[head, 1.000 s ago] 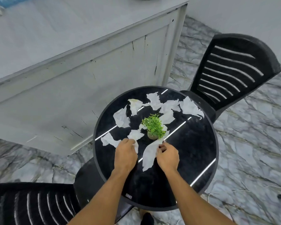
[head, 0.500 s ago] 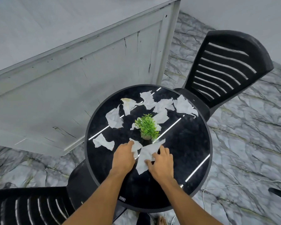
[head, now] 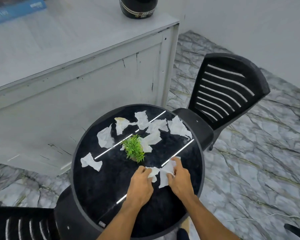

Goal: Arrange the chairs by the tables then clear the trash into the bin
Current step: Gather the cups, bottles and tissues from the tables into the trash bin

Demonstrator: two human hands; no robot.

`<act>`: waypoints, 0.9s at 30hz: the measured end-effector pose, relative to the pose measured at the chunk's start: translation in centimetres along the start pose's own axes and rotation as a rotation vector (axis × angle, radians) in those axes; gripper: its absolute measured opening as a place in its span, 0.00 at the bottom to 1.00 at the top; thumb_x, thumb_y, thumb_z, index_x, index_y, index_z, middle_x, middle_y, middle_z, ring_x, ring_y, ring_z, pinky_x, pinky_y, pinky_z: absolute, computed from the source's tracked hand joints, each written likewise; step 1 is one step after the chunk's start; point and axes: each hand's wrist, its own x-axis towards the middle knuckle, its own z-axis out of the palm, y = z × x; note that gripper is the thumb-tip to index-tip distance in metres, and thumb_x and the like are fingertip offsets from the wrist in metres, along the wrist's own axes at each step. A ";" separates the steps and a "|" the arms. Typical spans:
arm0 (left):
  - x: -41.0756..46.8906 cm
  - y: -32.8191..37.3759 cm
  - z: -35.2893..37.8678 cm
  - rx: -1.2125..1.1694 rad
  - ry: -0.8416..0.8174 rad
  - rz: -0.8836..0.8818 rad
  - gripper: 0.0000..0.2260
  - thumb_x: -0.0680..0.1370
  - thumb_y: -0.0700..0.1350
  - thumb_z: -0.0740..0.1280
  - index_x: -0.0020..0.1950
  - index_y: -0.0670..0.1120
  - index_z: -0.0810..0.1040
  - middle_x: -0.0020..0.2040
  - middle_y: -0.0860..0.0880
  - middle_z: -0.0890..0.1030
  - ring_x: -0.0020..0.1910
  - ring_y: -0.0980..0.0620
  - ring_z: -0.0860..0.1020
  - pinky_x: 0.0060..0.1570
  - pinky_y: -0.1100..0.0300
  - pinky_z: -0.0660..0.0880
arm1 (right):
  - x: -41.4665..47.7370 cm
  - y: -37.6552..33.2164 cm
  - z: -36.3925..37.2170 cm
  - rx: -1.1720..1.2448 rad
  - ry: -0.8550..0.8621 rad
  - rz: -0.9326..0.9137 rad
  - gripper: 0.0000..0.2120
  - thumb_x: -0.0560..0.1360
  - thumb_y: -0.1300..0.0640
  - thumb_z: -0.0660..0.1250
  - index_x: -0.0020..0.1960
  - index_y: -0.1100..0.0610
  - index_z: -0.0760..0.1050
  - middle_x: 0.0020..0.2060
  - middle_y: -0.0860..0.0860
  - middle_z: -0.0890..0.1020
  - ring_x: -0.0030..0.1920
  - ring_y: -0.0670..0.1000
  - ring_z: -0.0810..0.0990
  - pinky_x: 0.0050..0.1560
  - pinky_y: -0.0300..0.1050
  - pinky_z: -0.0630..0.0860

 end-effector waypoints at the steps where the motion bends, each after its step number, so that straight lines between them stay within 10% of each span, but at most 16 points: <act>1: 0.4 1.0 0.3 -0.006 0.017 -0.010 0.11 0.77 0.37 0.65 0.57 0.45 0.81 0.53 0.54 0.74 0.48 0.53 0.77 0.51 0.58 0.76 | 0.6 0.4 -0.9 0.006 -0.012 0.023 0.29 0.74 0.63 0.64 0.69 0.41 0.63 0.35 0.50 0.77 0.35 0.47 0.77 0.35 0.39 0.74; 9: 4.1 8.5 3.5 -0.055 0.177 -0.141 0.12 0.77 0.37 0.63 0.56 0.47 0.80 0.53 0.56 0.78 0.52 0.56 0.77 0.56 0.58 0.75 | 5.4 3.6 -8.5 -0.155 -0.077 -0.106 0.09 0.78 0.62 0.66 0.53 0.61 0.84 0.61 0.45 0.71 0.55 0.45 0.74 0.61 0.40 0.72; 13: 6.0 11.1 3.6 -0.067 0.269 -0.193 0.12 0.78 0.37 0.63 0.59 0.45 0.80 0.55 0.53 0.78 0.55 0.53 0.76 0.57 0.64 0.71 | 7.6 3.5 -10.5 -0.124 -0.071 -0.167 0.06 0.75 0.64 0.67 0.44 0.57 0.83 0.43 0.46 0.81 0.45 0.47 0.79 0.48 0.42 0.75; 17: 7.8 11.2 3.4 -0.051 0.302 -0.256 0.15 0.78 0.37 0.64 0.64 0.43 0.79 0.60 0.51 0.78 0.61 0.52 0.75 0.62 0.67 0.66 | 9.2 1.8 -10.9 -0.141 -0.125 -0.197 0.17 0.76 0.62 0.66 0.60 0.44 0.75 0.42 0.50 0.78 0.44 0.51 0.76 0.46 0.45 0.76; 20: 9.0 10.5 3.1 -0.030 0.322 -0.284 0.15 0.77 0.37 0.65 0.63 0.43 0.78 0.62 0.50 0.77 0.64 0.51 0.73 0.63 0.68 0.64 | 11.7 1.2 -10.2 -0.216 -0.080 -0.255 0.06 0.76 0.63 0.65 0.47 0.61 0.81 0.41 0.55 0.80 0.45 0.56 0.79 0.45 0.50 0.78; 23: 10.4 9.7 3.0 -0.006 0.332 -0.298 0.15 0.79 0.38 0.65 0.65 0.43 0.77 0.69 0.49 0.71 0.71 0.51 0.66 0.68 0.65 0.65 | 14.0 0.5 -10.2 -0.248 -0.074 -0.290 0.08 0.77 0.61 0.67 0.49 0.56 0.85 0.49 0.46 0.77 0.53 0.47 0.75 0.50 0.35 0.72; 27: 13.1 8.3 2.8 0.052 0.282 -0.261 0.14 0.79 0.38 0.63 0.64 0.45 0.76 0.76 0.47 0.63 0.74 0.51 0.56 0.68 0.66 0.60 | 17.1 -0.2 -9.9 -0.377 -0.115 -0.304 0.09 0.77 0.60 0.68 0.54 0.54 0.84 0.72 0.48 0.67 0.72 0.49 0.64 0.68 0.42 0.68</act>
